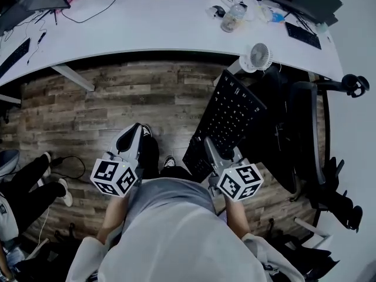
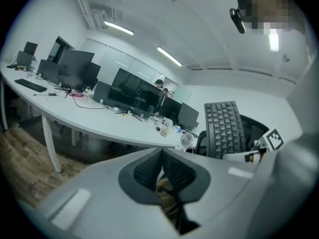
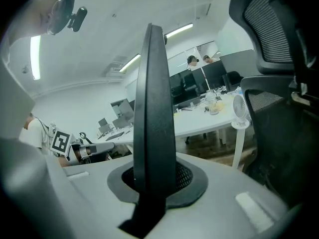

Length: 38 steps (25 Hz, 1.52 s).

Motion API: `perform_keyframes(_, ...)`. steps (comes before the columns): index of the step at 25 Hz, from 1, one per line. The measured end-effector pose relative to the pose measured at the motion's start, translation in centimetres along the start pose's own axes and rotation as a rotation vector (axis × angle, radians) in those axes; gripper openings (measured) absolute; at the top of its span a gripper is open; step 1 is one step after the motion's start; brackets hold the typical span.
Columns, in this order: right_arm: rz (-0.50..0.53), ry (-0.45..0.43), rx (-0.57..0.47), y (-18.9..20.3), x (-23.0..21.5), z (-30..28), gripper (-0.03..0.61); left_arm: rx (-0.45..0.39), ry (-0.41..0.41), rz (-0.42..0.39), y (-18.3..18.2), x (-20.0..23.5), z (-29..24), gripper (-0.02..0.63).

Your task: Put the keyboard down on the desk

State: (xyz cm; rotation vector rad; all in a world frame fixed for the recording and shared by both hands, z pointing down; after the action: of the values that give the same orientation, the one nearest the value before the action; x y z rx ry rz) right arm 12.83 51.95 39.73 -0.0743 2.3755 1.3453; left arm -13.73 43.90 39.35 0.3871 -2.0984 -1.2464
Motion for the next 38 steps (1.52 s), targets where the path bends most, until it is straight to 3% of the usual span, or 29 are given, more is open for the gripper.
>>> perform_keyframes(7,-0.012,0.027,0.014,-4.7,0.5,-8.0,0.067,0.026,0.03,0.02,-4.9,6.7,-5.5,0.0)
perform_keyframes(17,-0.012,0.042,-0.056,-7.0,3.4,-9.3,0.067,-0.036,0.068,-0.01,-8.5,9.1,-5.0,0.0)
perform_keyframes(23,-0.025,0.067,-0.05,-11.3,5.2,-15.8,0.067,-0.028,0.091,0.011,-12.8,15.3,-7.8,0.0)
perform_keyframes(30,-0.017,0.072,-0.07,-13.1,6.2,-19.6,0.067,-0.049,0.104,0.006,-14.8,18.9,-8.7,0.0)
perform_keyframes(38,-0.024,0.06,-0.07,-15.0,7.2,-22.5,0.067,-0.077,0.068,0.056,-16.2,21.9,-9.5,0.0)
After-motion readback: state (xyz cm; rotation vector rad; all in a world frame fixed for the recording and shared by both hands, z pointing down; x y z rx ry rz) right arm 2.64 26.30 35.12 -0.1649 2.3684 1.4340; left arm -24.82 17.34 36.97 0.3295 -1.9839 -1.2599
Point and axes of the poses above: the fingertips, and each gripper's own axes: z backward along the fingers, x to its left, y out of its underside, the point moved 7 cm from there along z, backward along the fingers, and after that the axes turned 2 degrees about y, right-handed, at the moved point
